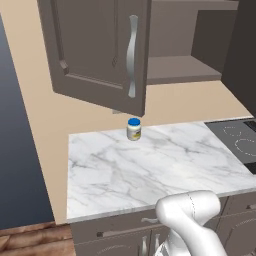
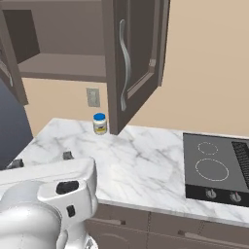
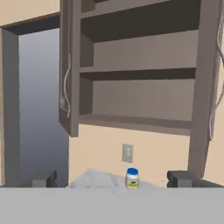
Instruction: Close all open cabinet doors.
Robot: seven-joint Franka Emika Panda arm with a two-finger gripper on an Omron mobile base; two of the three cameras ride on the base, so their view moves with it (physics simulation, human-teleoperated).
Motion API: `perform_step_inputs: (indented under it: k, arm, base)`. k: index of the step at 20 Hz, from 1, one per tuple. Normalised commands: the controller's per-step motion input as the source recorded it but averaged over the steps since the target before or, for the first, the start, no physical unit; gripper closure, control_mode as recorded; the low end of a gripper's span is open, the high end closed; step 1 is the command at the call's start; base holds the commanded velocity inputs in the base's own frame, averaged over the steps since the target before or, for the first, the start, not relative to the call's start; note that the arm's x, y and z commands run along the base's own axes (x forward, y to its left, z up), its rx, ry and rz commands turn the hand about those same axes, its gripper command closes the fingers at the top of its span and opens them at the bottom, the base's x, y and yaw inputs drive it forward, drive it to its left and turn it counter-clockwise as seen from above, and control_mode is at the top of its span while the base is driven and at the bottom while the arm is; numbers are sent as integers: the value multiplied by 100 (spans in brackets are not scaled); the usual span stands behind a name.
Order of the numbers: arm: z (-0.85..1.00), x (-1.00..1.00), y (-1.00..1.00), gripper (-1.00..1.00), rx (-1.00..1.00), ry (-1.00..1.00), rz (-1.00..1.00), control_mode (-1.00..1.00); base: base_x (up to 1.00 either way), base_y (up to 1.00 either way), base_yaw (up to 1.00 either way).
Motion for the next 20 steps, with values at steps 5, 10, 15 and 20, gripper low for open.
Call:
perform_step_inputs:
  k: [5, 10, 15, 20]
  arm:
    - [27, 16, -35, -100, 9, -17, 19, -100]
    - [15, 20, -39, -100, 9, -2, 21, -100]
    - [-1, 33, -23, -100, 5, -2, 21, -100]
    - [-2, 45, -17, -100, 6, -5, 17, -100]
  base:
    - [0, 0, 0]
    - [0, 0, 0]
    - [0, 0, 0]
    - [0, 0, 0]
